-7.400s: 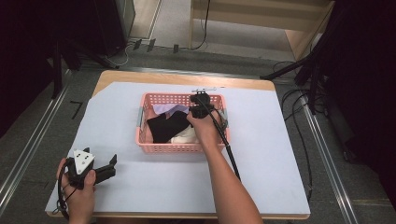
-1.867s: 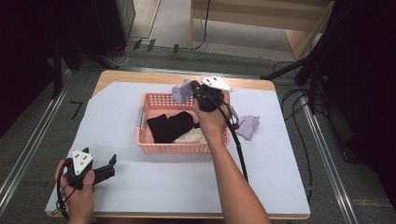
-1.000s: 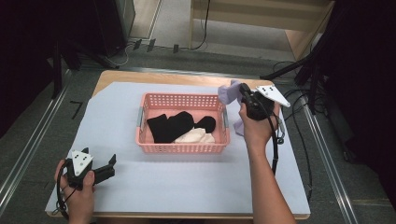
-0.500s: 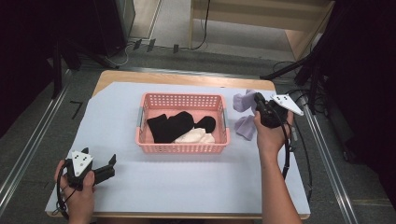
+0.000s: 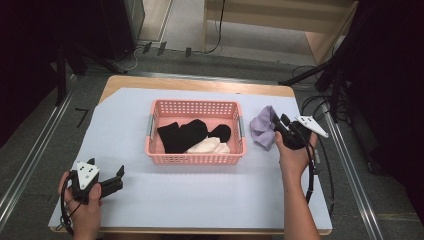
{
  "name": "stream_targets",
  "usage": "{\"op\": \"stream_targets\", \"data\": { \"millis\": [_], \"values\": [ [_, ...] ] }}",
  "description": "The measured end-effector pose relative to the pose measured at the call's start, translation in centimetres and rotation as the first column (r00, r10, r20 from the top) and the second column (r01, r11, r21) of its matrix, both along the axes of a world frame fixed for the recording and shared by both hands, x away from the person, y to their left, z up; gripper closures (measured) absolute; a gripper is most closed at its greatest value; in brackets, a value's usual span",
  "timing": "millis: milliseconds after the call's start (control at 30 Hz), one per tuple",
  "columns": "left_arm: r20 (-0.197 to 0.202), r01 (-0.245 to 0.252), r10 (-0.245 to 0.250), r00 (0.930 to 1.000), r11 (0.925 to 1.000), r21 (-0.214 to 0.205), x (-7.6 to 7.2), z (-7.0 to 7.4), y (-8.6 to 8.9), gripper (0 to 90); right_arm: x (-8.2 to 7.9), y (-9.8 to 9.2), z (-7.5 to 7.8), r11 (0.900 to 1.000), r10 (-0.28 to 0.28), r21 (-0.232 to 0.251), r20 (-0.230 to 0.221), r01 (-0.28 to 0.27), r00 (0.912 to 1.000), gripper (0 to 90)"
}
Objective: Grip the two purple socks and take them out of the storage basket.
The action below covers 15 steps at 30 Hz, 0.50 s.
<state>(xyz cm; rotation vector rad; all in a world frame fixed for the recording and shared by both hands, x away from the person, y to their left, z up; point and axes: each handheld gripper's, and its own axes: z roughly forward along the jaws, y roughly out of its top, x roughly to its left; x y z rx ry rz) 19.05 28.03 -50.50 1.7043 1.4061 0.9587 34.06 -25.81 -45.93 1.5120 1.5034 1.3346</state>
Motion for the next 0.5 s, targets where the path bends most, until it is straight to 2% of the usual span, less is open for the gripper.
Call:
{"op": "stream_targets", "data": {
  "millis": [100, 233, 367, 500],
  "values": [
    [0.0, 0.001, -0.001, 1.0, 1.0, 0.003, 0.0, 0.0, 0.0, 8.2, -0.8, -0.5, 0.2, 0.9999, -0.006, -0.01, 0.007, 0.006, 1.0, 57.9],
    [0.003, 0.002, -0.002, 1.0, 1.0, 0.001, 0.0, 0.0, 0.0, 8.3, -2.1, -1.1, 0.4, 0.9993, -0.014, -0.034, 0.016, 0.015, 0.9998, 47.0],
    [0.007, 0.0, 0.0, 1.0, 1.0, -0.001, 0.0, 0.0, 0.0, 8.3, -3.4, -1.5, 0.2, 0.9995, -0.015, -0.026, 0.002, 0.015, 0.9999, 36.3],
    [0.005, 0.0, 0.0, 1.0, 1.0, 0.001, -0.1, 0.0, 0.0, 8.3, -4.9, -2.2, -0.4, 0.9998, -0.004, -0.021, 0.002, 0.004, 1.0, 32.5]
  ]
}}
